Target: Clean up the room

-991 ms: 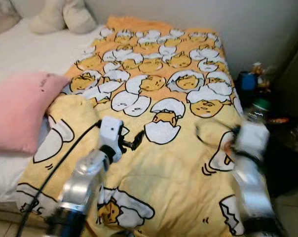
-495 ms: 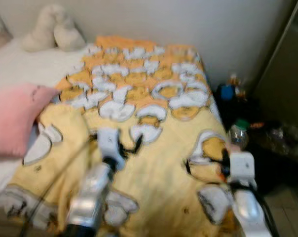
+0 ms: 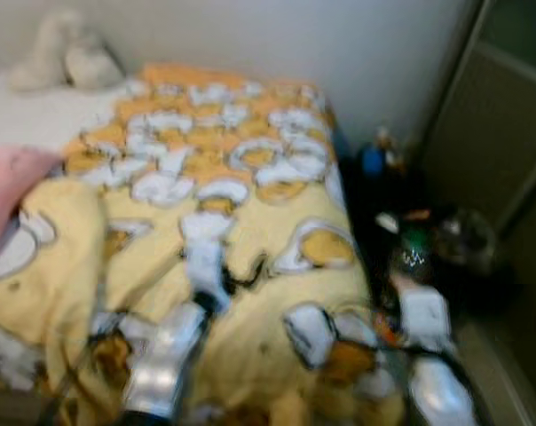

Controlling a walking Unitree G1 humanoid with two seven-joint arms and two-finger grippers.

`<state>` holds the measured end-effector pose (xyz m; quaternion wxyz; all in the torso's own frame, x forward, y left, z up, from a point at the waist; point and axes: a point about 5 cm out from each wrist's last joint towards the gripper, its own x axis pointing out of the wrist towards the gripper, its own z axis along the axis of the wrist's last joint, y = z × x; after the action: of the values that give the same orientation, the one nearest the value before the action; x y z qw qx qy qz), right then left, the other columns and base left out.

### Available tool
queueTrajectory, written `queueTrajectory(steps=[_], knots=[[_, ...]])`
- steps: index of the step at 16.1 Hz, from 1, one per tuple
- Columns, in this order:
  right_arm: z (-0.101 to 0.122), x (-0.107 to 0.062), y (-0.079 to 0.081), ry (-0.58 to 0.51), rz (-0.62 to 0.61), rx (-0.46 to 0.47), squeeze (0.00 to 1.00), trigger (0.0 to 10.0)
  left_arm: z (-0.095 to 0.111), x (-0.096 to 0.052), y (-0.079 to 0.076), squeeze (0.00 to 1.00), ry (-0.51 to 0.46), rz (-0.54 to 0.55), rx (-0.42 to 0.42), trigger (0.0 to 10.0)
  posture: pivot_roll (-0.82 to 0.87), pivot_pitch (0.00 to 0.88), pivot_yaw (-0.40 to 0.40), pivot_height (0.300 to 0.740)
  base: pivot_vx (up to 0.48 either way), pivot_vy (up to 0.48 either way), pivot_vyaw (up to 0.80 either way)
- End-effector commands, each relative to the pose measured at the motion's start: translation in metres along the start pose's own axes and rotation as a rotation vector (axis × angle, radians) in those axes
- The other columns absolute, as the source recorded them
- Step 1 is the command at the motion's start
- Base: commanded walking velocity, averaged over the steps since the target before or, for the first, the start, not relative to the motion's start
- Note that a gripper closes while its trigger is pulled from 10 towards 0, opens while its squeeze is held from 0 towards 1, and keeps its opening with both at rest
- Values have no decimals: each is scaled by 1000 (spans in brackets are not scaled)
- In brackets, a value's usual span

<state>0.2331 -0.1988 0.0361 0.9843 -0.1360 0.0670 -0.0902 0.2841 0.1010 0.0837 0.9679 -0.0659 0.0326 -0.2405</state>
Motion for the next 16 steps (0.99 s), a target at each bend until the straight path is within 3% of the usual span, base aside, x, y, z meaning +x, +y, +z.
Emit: queueTrajectory(steps=[1, 5, 6, 7, 10, 11, 13, 14, 15, 16], knots=[[3, 1, -3, -10, -30, 25, 306, 0, 3, -2, 4, 0, -3, -8, 28, 10000, 92, 0, 17, 740, 0, -480, 0], [-15, -8, -12, 101, -122, 81, 349, 0, 4, 4, -9, 0, 5, -123, 17, 10000, 65, 0, 37, 740, 0, -480, 0], [-39, -10, -14, 269, -146, 171, 275, 0, 0, 2, -8, 0, 38, -140, 20, 10000, 50, 0, 52, 740, 0, 0, 0], [-54, -11, -13, 374, -138, 221, 259, 0, -4, 3, -3, 0, 76, -142, 81, 10000, 49, 0, 63, 740, 0, 0, 0], [-66, 5, -14, 465, -148, 259, 0, 0, 6, 11, 12, 0, 89, -144, 139, 10000, 56, 6, 101, 740, 0, 0, 0], [-66, 9, -15, 477, -155, 271, 0, 0, 8, 12, 13, 0, 89, -157, 148, 10000, 60, 15, 111, 740, 0, 0, 0], [-70, 22, -11, 568, -140, 319, 0, 0, 12, 12, 7, 0, 134, -299, 196, 10000, 104, 58, 151, 740, 0, 0, 0], [-74, 23, -10, 622, -132, 324, 0, 3020, 8, 13, -3, 0, 188, -406, 188, 10000, 114, 63, 155, 740, 0, 0, 0], [-75, 25, -9, 651, -123, 322, 0, 3608, 6, 11, -16, 0, 236, -529, 185, 10000, 118, 71, 155, 740, 0, 0, 0], [-75, 27, -8, 666, -110, 313, 0, 2902, 5, 7, -29, 0, 279, -658, 190, 10000, 125, 80, 159, 740, 0, 0, 0]])
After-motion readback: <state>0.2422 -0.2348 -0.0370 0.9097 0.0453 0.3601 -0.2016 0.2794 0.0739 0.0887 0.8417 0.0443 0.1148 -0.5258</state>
